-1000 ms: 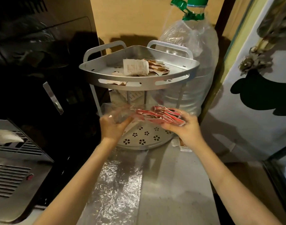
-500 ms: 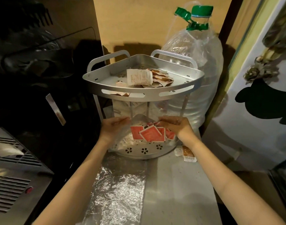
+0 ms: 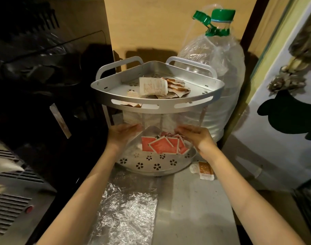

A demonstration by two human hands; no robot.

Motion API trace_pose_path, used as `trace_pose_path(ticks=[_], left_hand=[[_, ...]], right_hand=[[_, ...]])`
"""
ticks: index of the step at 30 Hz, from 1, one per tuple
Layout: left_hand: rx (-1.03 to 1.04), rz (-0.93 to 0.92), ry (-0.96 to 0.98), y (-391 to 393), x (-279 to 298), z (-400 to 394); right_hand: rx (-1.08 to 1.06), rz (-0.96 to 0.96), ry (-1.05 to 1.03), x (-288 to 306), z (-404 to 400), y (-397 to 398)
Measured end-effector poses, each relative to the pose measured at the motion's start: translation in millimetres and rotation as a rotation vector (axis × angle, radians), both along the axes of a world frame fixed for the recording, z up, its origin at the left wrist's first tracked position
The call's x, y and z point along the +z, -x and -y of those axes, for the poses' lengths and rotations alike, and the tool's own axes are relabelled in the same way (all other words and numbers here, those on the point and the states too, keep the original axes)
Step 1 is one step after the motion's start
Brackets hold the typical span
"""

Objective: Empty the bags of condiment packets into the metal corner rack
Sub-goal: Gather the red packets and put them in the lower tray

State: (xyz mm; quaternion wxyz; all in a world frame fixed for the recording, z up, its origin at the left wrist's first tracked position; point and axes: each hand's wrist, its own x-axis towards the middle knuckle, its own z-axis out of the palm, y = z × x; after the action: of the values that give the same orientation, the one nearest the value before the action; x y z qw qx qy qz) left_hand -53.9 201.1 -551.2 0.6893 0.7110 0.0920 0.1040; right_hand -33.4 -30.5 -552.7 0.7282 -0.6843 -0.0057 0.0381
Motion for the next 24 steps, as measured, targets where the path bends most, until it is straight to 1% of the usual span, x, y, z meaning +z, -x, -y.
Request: trace_pose_path(ticks=[2, 3, 5, 7, 9, 11, 15, 16, 17, 19, 20, 22, 24], left_hand=[[0.018, 0.014, 0.019, 0.5, -0.3, -1.7], [0.017, 0.026, -0.007, 0.7, 0.5, -2.7], [-0.013, 0.038, -0.067, 1.0, 0.4, -4.8], [-0.039, 0.018, -0.059, 1.0, 0.1, -5.7], [-0.025, -0.022, -0.026, -0.4, -1.9, -4.6], [0.003, -0.071, 0.027, 0.3, -0.5, -1.4], [-0.043, -0.076, 0.147, 4.7, -0.1, 0.7], [-0.056, -0.069, 0.141, 4.9, 0.1, 0.6], [-0.053, -0.059, 0.126, 5.0, 2.1, 1.6], [-0.030, -0.032, 0.069, 3.1, -0.3, 0.9], [-0.035, -0.026, 0.033, 3.1, -2.1, 0.5], [-0.064, -0.014, -0.007, 3.9, -3.5, -0.4], [-0.058, -0.009, 0.014, 3.9, -5.9, -1.3]], right_hand=[[-0.005, -0.018, 0.026, -2.7, 3.7, 0.4], [-0.002, -0.012, 0.022, -4.5, 5.9, 0.0], [0.041, 0.004, -0.010, -3.7, 8.3, 1.8], [0.043, 0.022, -0.040, -3.7, 9.1, 2.9], [0.038, 0.038, 0.011, -2.4, 8.1, 3.0], [0.017, 0.039, 0.001, -0.8, 8.0, 0.5], [0.030, 0.017, -0.001, -3.1, 8.0, 2.7], [0.017, -0.004, -0.026, -5.8, 8.2, 2.3], [0.014, -0.025, -0.009, -7.4, 7.6, 2.0], [0.051, -0.067, 0.135, -6.7, 7.1, 2.1], [0.051, -0.083, 0.139, -7.8, 8.1, 1.9], [0.025, -0.080, 0.027, -5.0, 8.5, 0.0], [0.031, -0.040, 0.048, 0.8, 8.5, 0.3]])
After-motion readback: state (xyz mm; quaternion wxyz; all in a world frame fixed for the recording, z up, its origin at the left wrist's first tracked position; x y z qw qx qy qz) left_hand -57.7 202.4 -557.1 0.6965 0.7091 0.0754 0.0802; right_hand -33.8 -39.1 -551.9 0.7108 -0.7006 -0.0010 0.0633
